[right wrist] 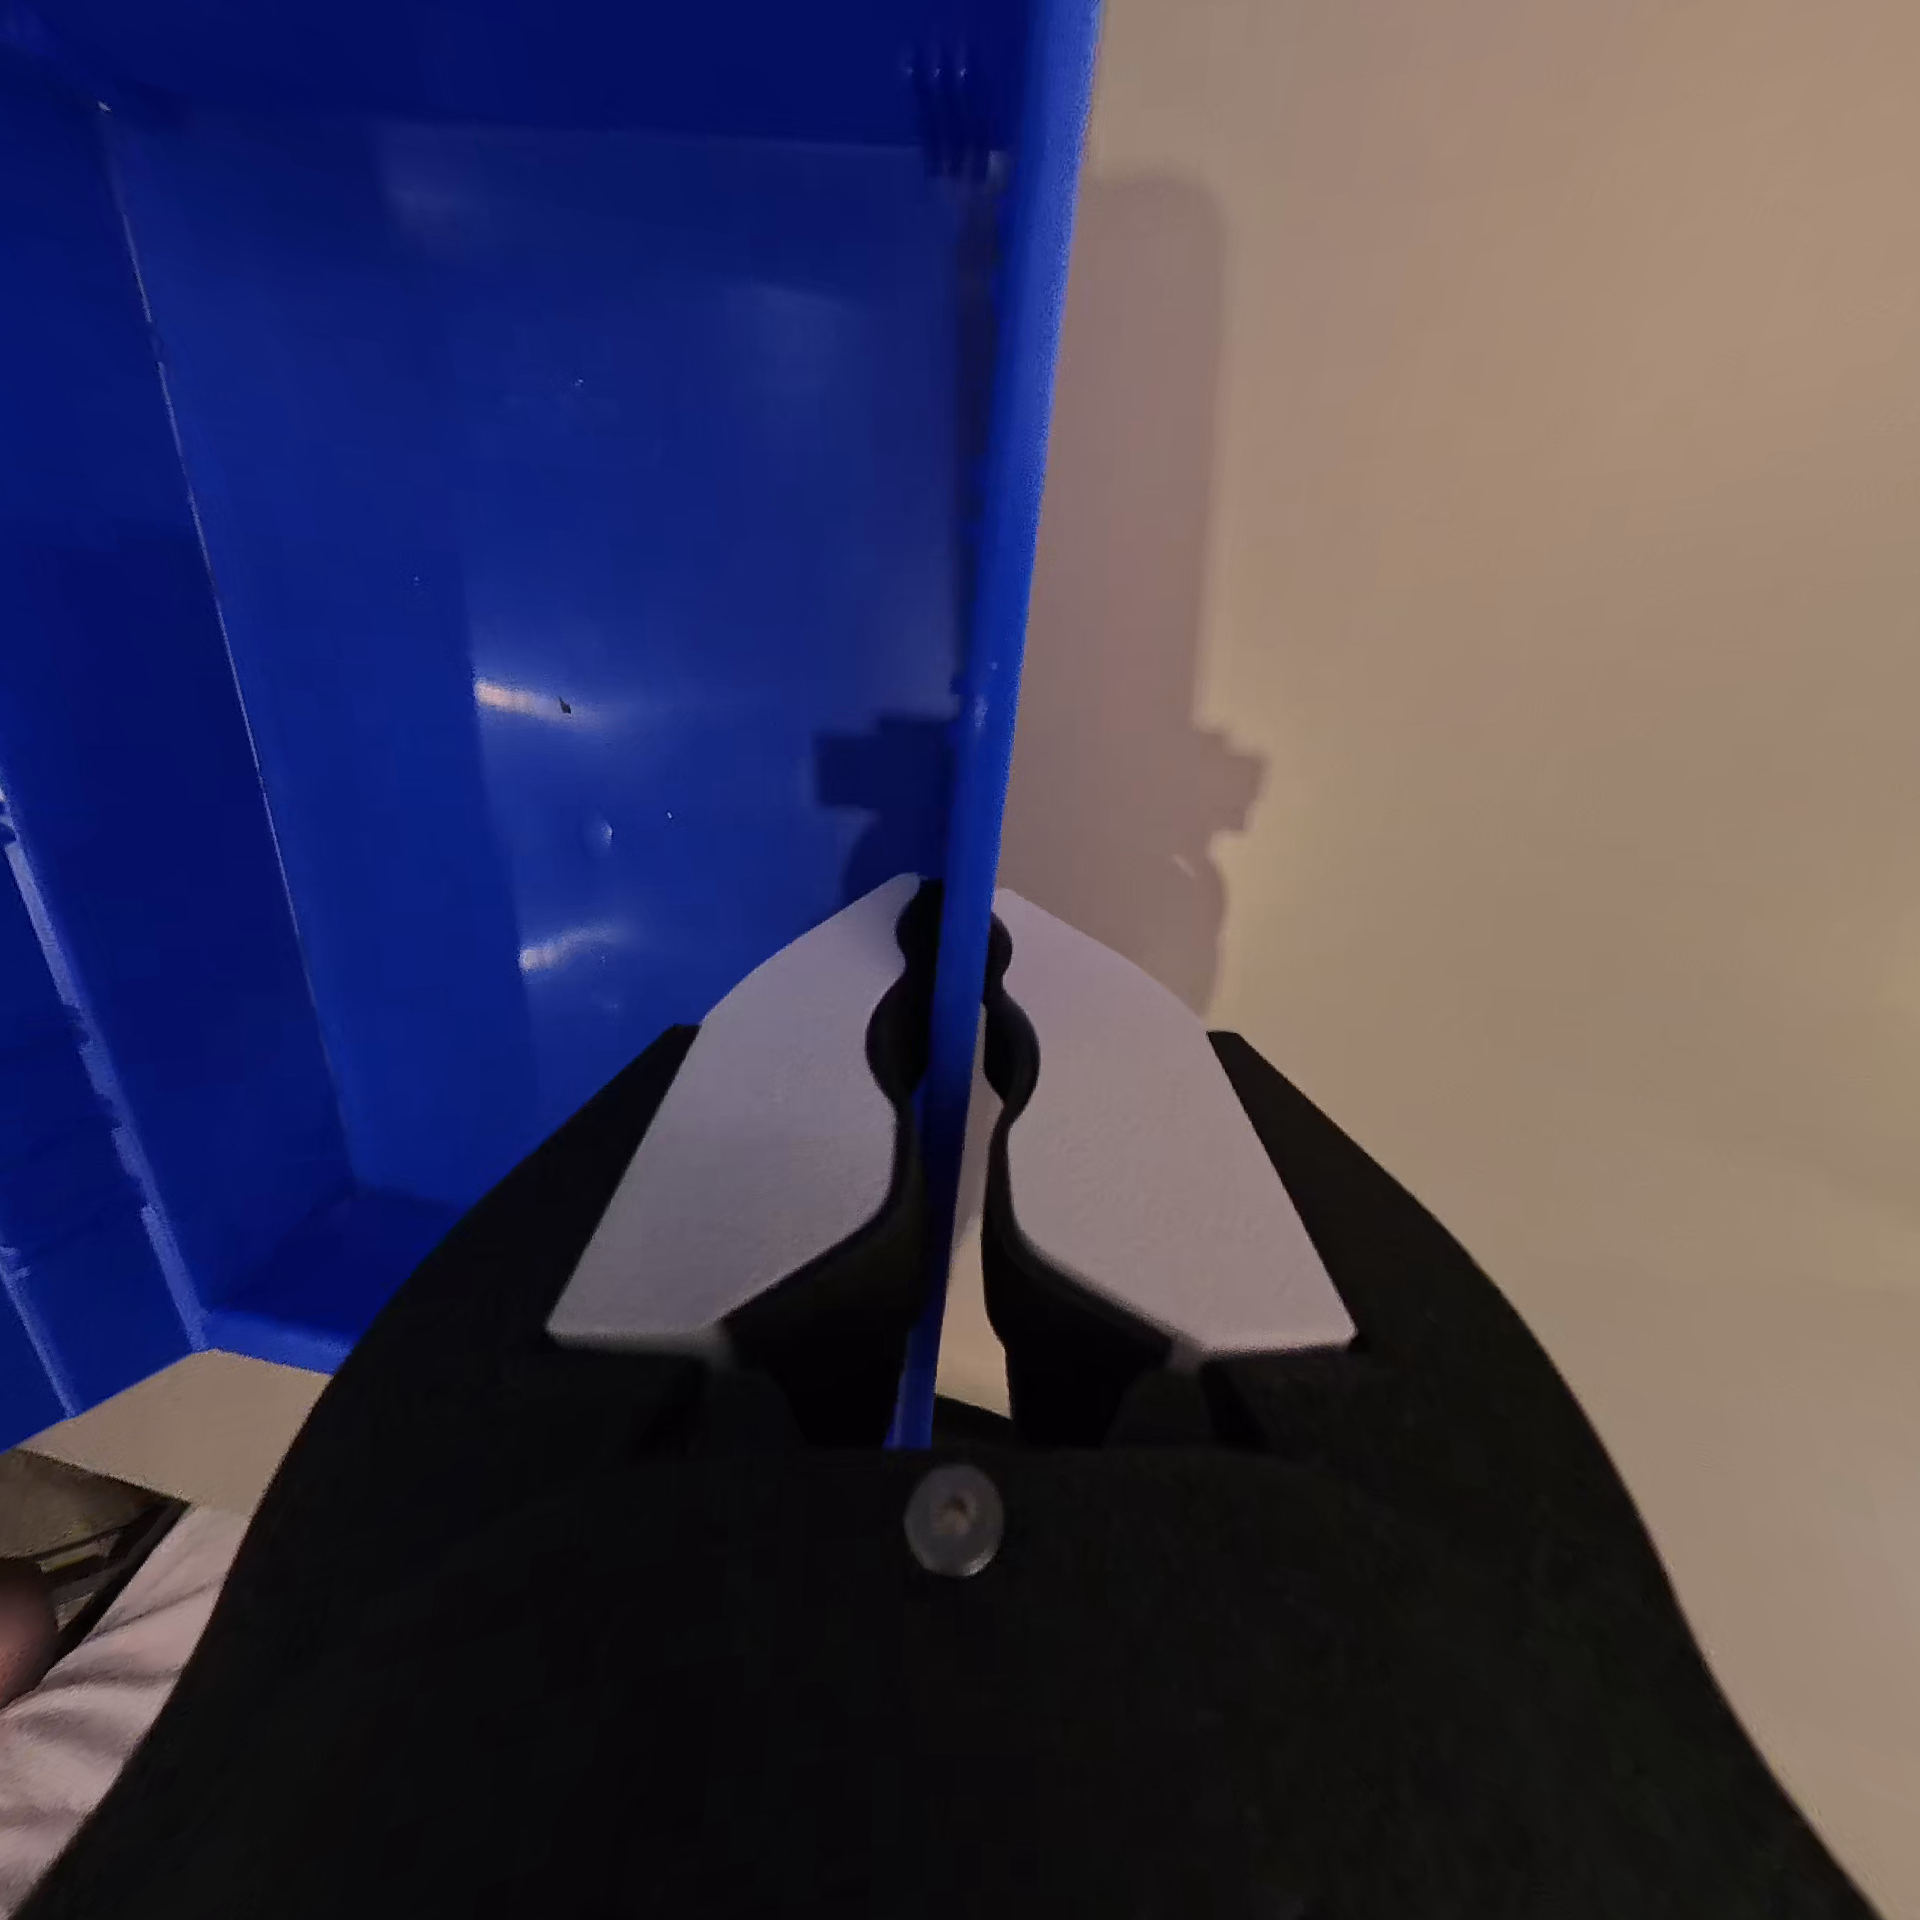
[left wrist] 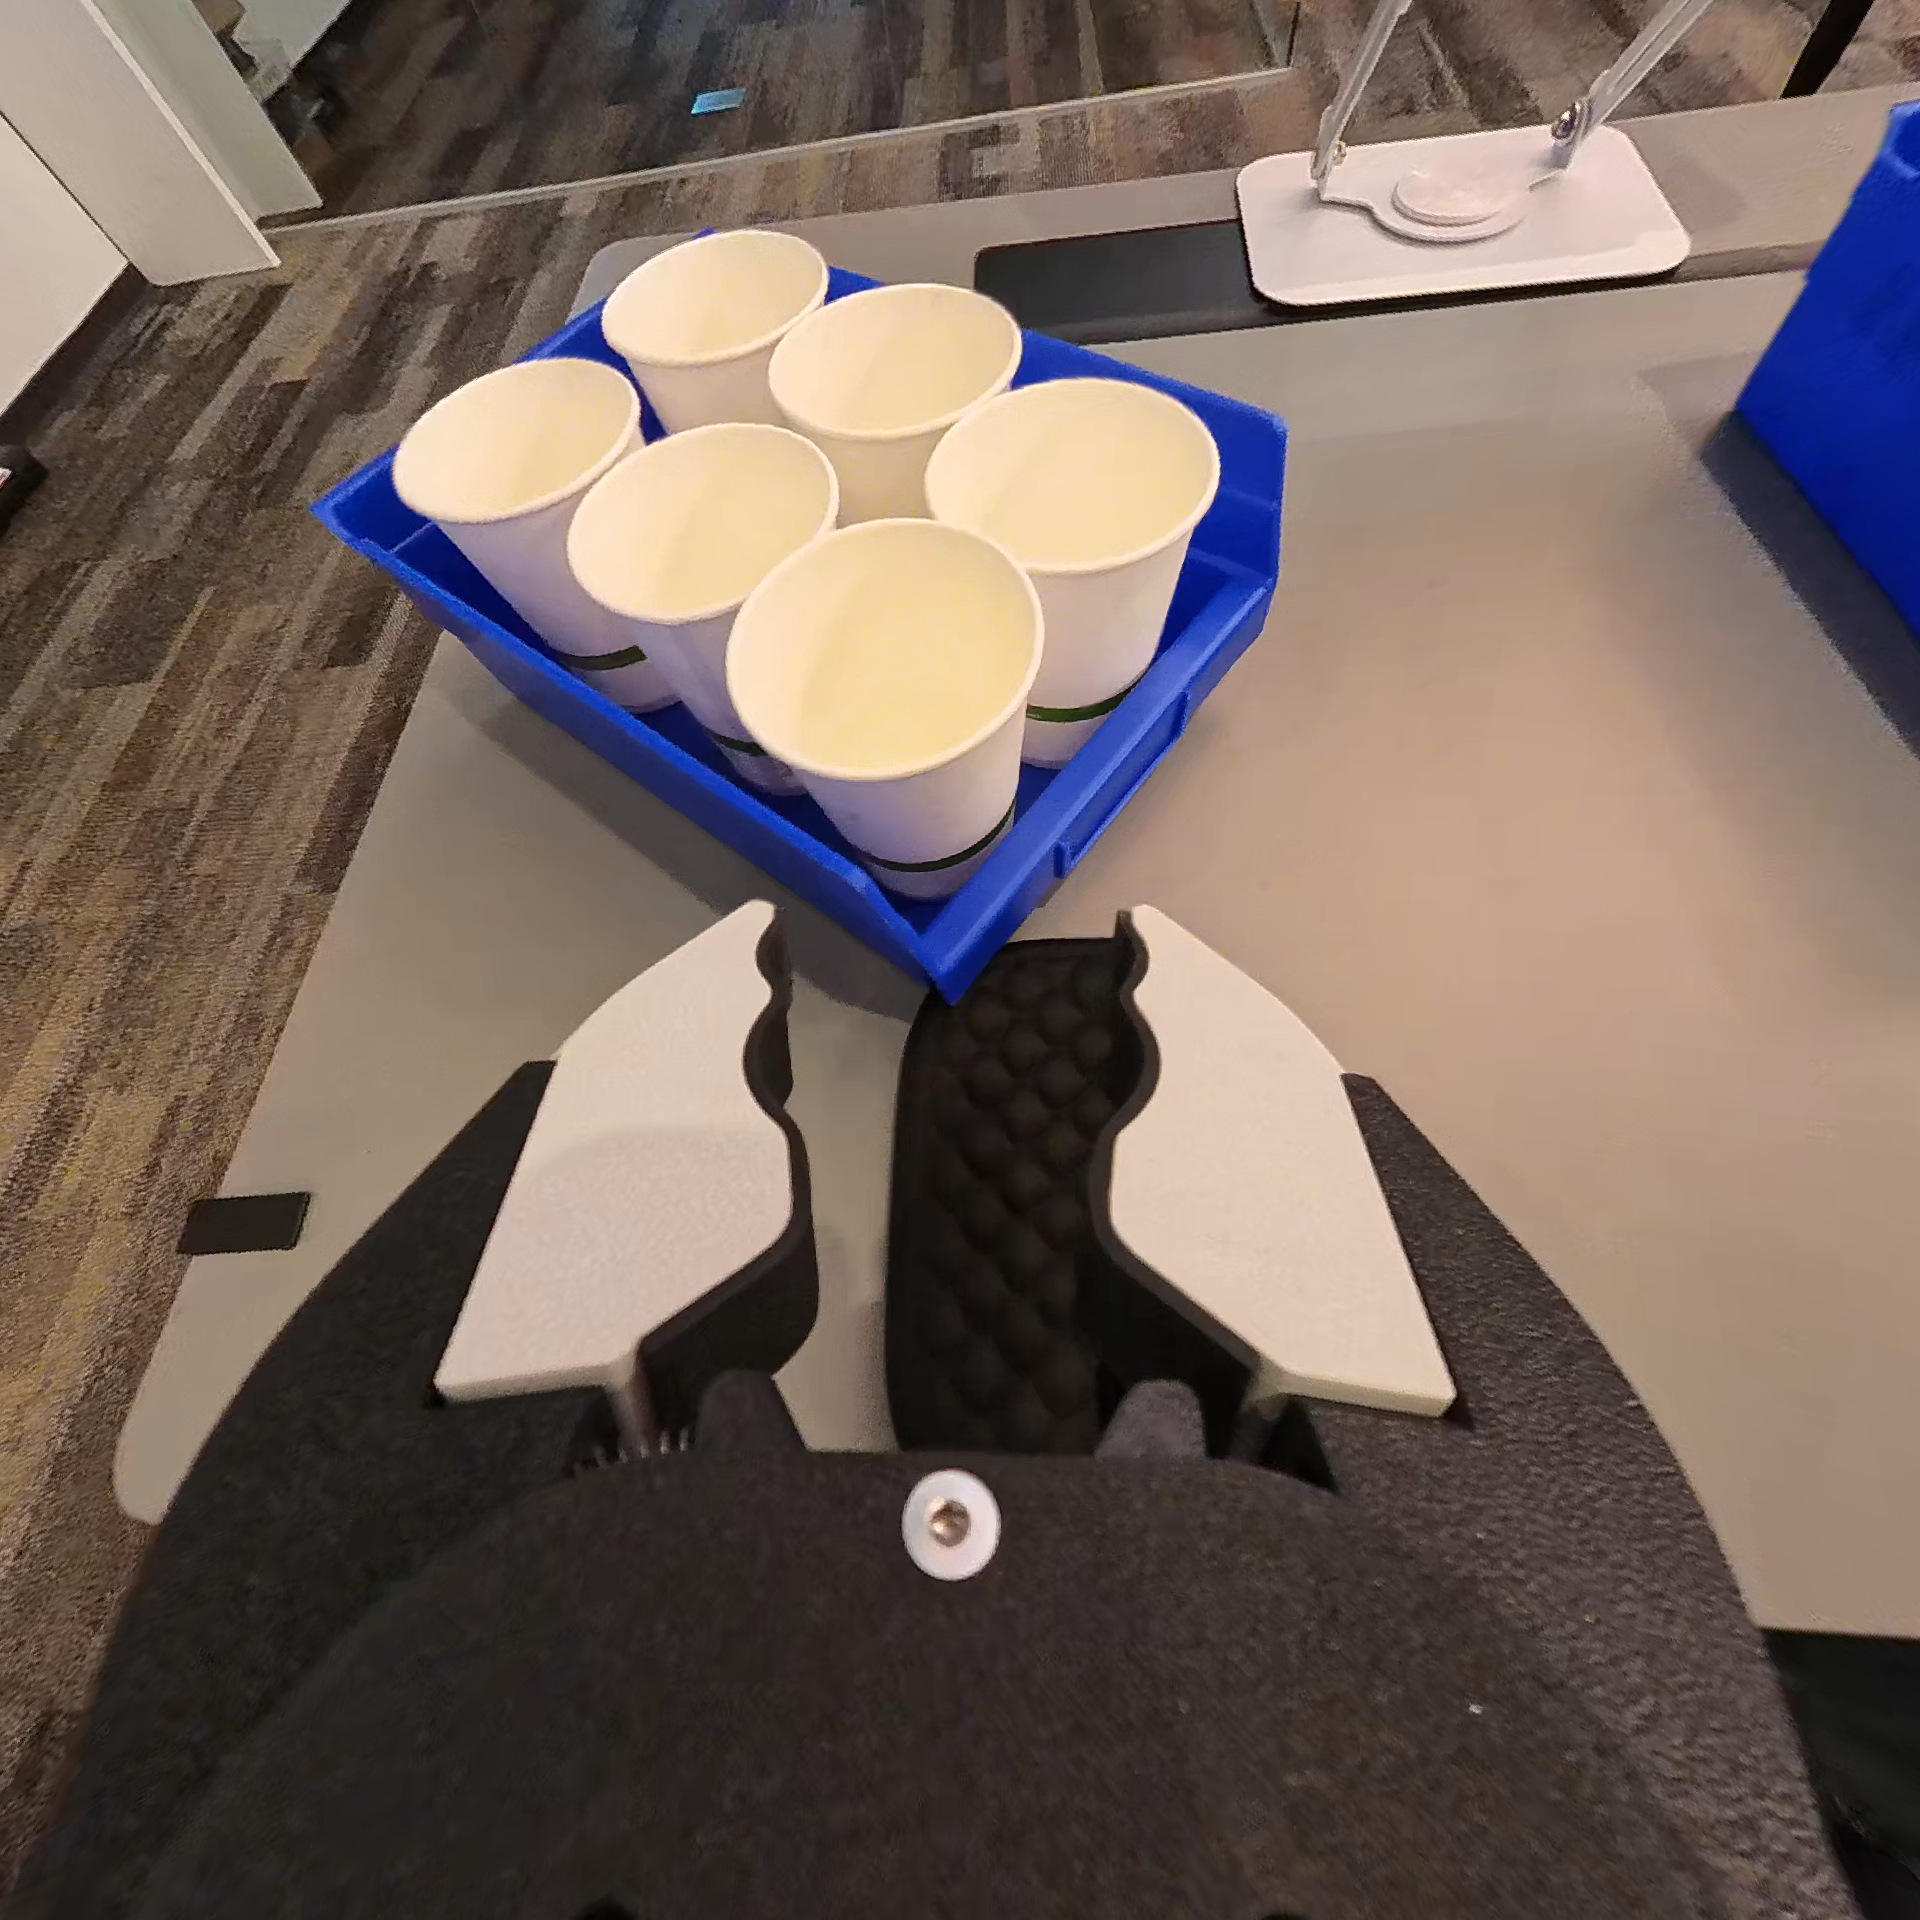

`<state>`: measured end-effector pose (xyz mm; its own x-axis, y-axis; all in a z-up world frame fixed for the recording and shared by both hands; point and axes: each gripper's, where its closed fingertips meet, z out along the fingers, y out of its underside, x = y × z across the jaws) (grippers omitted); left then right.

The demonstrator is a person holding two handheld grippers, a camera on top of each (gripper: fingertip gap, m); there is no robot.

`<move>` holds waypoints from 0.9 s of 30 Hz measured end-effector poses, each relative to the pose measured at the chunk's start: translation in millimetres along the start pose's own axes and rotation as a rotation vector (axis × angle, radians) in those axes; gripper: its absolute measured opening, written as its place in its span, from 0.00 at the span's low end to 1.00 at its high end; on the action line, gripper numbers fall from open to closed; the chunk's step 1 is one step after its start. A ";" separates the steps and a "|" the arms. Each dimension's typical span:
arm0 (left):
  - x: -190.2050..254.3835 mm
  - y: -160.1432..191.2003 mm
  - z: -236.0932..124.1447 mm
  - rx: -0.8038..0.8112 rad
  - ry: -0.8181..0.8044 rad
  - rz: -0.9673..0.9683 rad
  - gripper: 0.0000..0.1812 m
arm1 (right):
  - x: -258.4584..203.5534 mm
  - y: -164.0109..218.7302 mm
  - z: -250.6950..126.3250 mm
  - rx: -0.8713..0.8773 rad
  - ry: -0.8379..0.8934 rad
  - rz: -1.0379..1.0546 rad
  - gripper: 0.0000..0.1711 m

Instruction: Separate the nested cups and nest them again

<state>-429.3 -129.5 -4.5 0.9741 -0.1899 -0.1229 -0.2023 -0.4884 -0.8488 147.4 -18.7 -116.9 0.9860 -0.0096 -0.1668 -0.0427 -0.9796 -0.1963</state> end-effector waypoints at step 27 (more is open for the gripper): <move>48.1 -17.2 13.4 -0.015 -0.033 0.065 0.33 | 148.9 52.3 -32.6 0.025 0.030 0.138 0.03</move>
<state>-377.6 -118.8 -2.7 0.9615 -0.1937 -0.1947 -0.2667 -0.4890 -0.8305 297.2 -77.9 -120.5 0.9749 -0.1501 -0.1646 -0.1816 -0.9634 -0.1974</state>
